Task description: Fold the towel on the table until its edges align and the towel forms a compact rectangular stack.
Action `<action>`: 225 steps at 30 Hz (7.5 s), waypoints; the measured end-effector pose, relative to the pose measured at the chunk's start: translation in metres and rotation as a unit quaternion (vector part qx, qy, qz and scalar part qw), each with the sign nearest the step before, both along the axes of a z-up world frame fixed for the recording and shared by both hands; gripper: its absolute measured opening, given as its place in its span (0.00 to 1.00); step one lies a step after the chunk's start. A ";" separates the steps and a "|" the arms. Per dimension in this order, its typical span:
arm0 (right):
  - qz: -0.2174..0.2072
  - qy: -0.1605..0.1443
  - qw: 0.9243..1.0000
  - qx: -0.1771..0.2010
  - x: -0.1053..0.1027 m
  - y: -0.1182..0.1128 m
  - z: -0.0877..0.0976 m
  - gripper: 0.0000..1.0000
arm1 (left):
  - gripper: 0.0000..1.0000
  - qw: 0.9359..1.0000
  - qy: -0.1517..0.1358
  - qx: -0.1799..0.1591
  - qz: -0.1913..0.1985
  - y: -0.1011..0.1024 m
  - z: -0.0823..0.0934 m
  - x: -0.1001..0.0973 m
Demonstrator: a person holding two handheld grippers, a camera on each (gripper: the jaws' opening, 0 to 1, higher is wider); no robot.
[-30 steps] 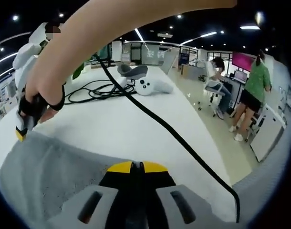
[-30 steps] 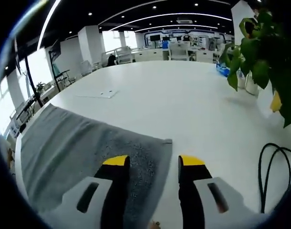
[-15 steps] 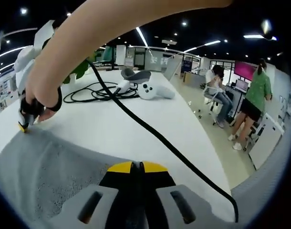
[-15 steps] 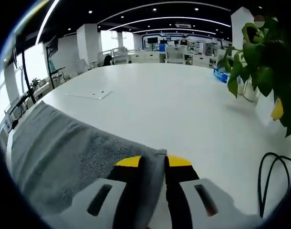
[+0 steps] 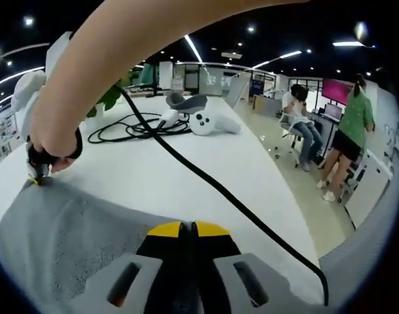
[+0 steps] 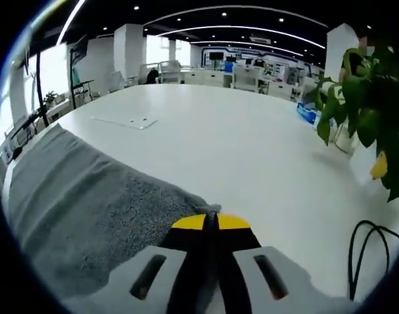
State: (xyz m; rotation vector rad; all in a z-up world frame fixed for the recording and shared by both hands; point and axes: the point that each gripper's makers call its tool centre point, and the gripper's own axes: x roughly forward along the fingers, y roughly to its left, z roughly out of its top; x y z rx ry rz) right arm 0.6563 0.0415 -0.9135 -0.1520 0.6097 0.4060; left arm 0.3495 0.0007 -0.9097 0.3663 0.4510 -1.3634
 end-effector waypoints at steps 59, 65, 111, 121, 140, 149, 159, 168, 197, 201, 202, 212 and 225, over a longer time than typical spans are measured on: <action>0.028 -0.087 0.989 0.115 -0.008 0.099 0.157 0.01 | 0.03 0.969 -0.009 -0.156 0.191 0.119 0.165 0.039; 0.044 -0.096 0.987 0.121 -0.005 0.127 0.177 0.00 | 0.03 0.959 -0.022 -0.170 0.226 0.152 0.183 0.041; 0.142 -0.162 0.955 0.206 -0.053 0.328 0.293 0.01 | 0.03 0.874 -0.092 -0.263 0.398 0.384 0.278 0.013; 0.165 -0.161 0.948 0.219 -0.054 0.366 0.304 0.01 | 0.03 0.863 -0.101 -0.270 0.415 0.414 0.284 0.001; 0.198 -0.149 0.940 0.235 -0.070 0.422 0.304 0.01 | 0.03 0.836 -0.108 -0.261 0.470 0.474 0.281 -0.015; 0.197 -0.137 0.938 0.249 -0.071 0.440 0.299 0.01 | 0.03 0.828 -0.099 -0.261 0.486 0.488 0.273 -0.017; 0.194 -0.112 0.948 0.226 -0.070 0.458 0.264 0.01 | 0.03 0.816 -0.069 -0.239 0.521 0.516 0.233 -0.017; 0.188 -0.078 0.956 0.213 -0.063 0.475 0.222 0.01 | 0.04 0.802 -0.041 -0.235 0.548 0.540 0.206 -0.019; 0.226 -0.010 0.959 0.171 -0.051 0.579 0.126 0.02 | 0.04 0.737 0.028 -0.222 0.638 0.623 0.126 -0.034; 0.245 -0.014 0.958 0.148 -0.050 0.588 0.114 0.02 | 0.04 0.728 0.035 -0.234 0.644 0.631 0.119 -0.035; 0.247 -0.013 0.958 0.146 -0.050 0.590 0.112 0.02 | 0.04 0.728 0.036 -0.232 0.644 0.632 0.116 -0.035; 0.258 0.005 0.957 0.135 -0.051 0.620 0.082 0.02 | 0.04 0.714 0.051 -0.230 0.660 0.643 0.096 -0.036; 0.275 0.017 0.953 0.124 -0.048 0.649 0.056 0.00 | 0.04 0.704 0.057 -0.198 0.680 0.672 0.064 -0.037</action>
